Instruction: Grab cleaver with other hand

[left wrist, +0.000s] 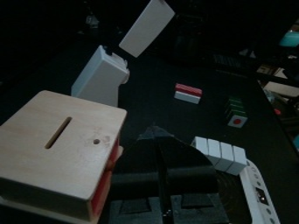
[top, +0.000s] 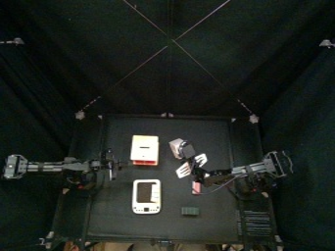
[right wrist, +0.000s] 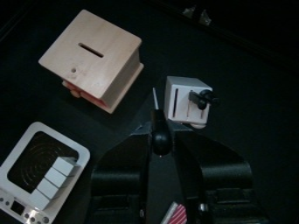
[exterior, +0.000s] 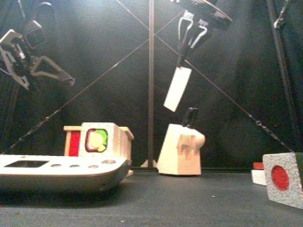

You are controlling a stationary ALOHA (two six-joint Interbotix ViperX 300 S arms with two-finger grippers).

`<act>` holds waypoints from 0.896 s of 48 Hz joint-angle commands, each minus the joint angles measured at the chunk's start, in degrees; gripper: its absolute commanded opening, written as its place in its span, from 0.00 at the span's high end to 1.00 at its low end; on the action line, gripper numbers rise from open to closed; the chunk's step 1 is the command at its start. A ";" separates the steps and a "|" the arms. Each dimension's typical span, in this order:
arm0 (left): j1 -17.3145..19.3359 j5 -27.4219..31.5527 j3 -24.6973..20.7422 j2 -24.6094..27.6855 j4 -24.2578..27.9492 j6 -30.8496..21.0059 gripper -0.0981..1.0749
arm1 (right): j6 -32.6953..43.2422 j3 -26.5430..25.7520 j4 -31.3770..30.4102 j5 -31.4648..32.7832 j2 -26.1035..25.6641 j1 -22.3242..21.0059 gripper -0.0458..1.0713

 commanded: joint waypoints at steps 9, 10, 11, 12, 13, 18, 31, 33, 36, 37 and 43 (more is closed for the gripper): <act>0.00 -1.58 -1.14 0.09 0.18 0.09 0.90 | 0.62 1.49 -3.78 -1.58 -2.72 3.34 0.43; 0.00 -1.76 -1.05 0.09 0.18 0.09 0.90 | 0.97 1.76 -4.22 -1.76 -2.90 3.60 0.43; 0.00 -1.85 -1.14 0.09 0.18 0.09 0.89 | 1.49 1.93 -4.66 -2.02 -3.08 3.78 0.43; 0.00 -1.93 -1.14 0.09 0.18 0.09 0.88 | 2.46 2.29 -5.36 -2.46 -3.25 4.13 0.43; -0.09 -2.11 -1.14 0.09 0.18 0.09 0.87 | 3.25 2.55 -5.80 -2.90 -3.52 4.39 0.43; -0.35 -2.81 -1.23 0.09 0.18 0.00 0.79 | 6.50 4.75 -9.58 -5.98 -4.75 5.80 0.43; -2.90 -6.94 -2.02 0.09 0.97 0.00 0.54 | 16.17 14.68 -21.01 -18.72 -9.58 6.94 0.43; -3.60 -8.09 -2.11 0.18 1.14 0.00 0.50 | 18.37 16.17 -23.47 -20.65 -10.46 6.94 0.43; -4.57 -10.02 -2.37 0.18 1.41 0.00 0.45 | 22.06 18.72 -29.00 -24.61 -11.69 6.94 0.43; -5.10 -11.07 -2.46 0.09 1.58 0.00 0.42 | 23.20 19.42 -30.67 -25.66 -11.87 6.94 0.43; -6.77 -15.73 -2.64 0.44 1.93 0.00 0.32 | 30.59 22.50 -40.34 -30.59 -12.83 6.68 0.43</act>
